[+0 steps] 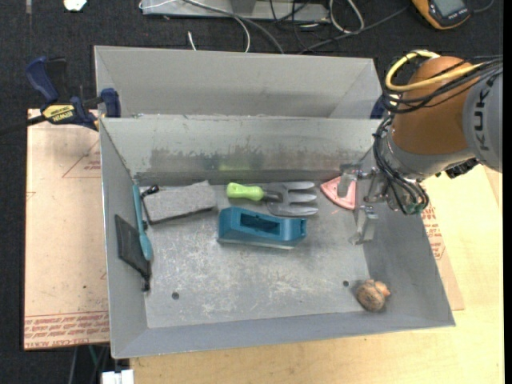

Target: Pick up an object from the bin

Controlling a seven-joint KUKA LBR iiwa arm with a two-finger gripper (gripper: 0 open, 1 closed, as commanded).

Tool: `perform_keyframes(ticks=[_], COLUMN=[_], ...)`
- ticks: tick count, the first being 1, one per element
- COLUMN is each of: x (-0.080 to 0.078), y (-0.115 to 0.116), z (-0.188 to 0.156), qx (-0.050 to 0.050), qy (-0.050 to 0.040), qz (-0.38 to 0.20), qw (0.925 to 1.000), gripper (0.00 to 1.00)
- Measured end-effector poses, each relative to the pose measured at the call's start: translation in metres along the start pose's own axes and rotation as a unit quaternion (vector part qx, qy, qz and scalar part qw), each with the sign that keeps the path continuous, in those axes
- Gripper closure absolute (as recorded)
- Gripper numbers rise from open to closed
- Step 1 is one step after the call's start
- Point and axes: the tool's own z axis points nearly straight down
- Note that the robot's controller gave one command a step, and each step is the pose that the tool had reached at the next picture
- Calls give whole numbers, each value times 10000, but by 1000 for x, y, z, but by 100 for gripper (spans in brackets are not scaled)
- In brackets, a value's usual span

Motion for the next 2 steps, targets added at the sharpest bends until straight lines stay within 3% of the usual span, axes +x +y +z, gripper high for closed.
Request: perform_keyframes(ticks=[1, 2], x=[-2, -8], y=[0, 25], z=[-4, 23], qx=[6, 28], qy=[-36, -94], qz=[-13, -10], qw=[10000, 10000], gripper=[0, 0])
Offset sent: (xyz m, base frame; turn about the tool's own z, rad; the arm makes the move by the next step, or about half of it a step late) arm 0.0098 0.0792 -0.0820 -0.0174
